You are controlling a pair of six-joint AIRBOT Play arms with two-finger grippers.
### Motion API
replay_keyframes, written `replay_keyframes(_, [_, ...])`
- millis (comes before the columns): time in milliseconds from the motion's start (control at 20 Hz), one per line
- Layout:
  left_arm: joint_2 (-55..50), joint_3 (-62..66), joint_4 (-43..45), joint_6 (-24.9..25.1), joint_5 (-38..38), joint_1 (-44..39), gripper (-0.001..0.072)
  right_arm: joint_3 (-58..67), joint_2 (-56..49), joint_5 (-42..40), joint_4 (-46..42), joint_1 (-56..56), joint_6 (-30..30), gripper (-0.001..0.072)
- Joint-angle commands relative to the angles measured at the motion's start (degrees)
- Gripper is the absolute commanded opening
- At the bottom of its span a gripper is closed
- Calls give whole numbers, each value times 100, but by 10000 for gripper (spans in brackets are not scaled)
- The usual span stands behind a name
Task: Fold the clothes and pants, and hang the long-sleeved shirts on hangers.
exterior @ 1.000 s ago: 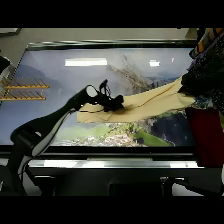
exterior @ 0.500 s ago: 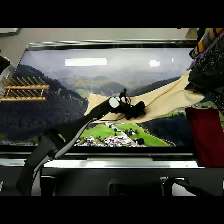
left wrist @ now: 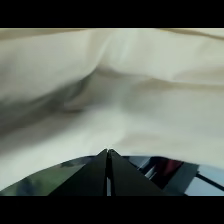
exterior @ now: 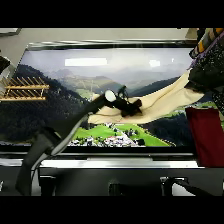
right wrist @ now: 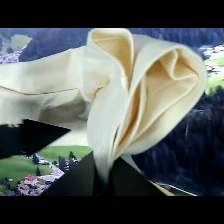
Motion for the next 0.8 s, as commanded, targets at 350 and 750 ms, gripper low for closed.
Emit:
replay_keyframes(350, [3377,15,3104,935,-3338,2949,16,-31,-181,-636,439,1445,546,29])
replay_keyframes(750, [4566,11,3126,1226,-3891,4555,17,-24,-1283,-2151,367,3493,1381,29])
